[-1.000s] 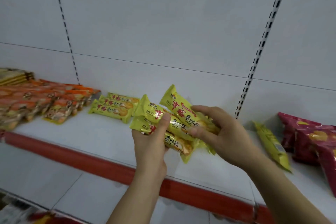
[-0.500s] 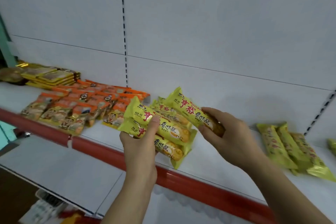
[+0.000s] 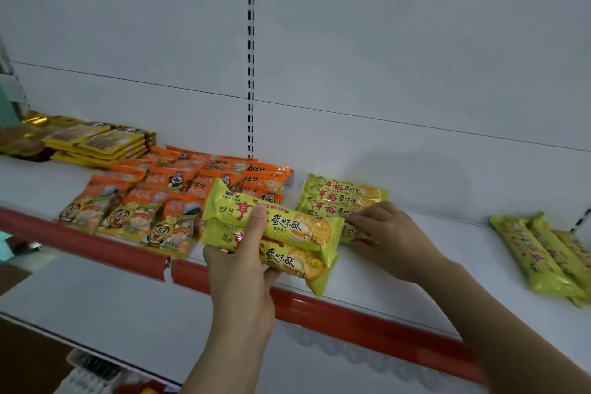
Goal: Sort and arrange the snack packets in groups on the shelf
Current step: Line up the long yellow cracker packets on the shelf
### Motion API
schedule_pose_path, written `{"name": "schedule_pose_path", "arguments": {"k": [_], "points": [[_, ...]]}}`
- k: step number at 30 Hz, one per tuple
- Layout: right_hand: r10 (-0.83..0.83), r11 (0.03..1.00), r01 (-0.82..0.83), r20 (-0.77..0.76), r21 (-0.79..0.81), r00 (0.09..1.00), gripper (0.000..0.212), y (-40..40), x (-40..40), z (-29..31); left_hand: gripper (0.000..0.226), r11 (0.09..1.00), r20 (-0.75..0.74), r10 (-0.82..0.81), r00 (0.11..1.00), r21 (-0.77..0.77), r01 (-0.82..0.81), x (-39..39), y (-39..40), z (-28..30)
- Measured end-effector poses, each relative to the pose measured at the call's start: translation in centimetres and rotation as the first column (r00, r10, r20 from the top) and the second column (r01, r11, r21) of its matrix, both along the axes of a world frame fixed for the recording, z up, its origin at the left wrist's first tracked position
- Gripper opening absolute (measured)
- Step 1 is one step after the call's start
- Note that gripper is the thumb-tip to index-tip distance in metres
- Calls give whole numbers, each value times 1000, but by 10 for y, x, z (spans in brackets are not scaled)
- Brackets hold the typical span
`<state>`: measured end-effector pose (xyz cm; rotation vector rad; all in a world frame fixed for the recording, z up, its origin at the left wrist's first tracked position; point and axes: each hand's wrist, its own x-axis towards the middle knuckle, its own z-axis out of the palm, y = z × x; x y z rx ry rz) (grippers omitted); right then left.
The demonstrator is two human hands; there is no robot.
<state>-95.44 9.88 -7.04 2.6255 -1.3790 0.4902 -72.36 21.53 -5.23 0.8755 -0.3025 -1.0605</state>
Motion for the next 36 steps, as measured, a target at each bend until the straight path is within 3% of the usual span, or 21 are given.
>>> {"name": "schedule_pose_path", "arguments": {"k": [4,9,11,14,16,18,25,30,36], "points": [[-11,998,8,-37,-70,999,46,-4,-1,-2,56,999,0,-17,1000,34,17,-5,0,-2],[-84,995,85,30,-61,996,50,7,7,-4,64,997,1,-47,999,57,47,-23,-5,0],[-80,993,93,182,-65,980,43,15,5,6,64,997,-2,-54,999,55,54,-32,-6,1],[-46,999,48,511,9,858,35,39,2,35,68,997,19,-70,997,45,69,-46,-9,3],[65,996,-90,473,30,879,46,60,14,50,65,996,46,-87,995,34,86,-57,-10,5],[156,987,-158,334,-21,930,56,71,24,48,62,994,68,-109,992,9,109,-66,-10,6],[-16,1000,19,424,-1,906,48,44,0,40,32,998,127,-64,990,16,62,-57,-4,0],[-15,1000,14,166,4,986,45,34,11,12,28,998,95,37,995,38,-41,-28,-2,3],[-65,996,69,76,-49,995,45,28,23,-4,30,999,135,34,990,38,-39,-15,-1,1]]}}
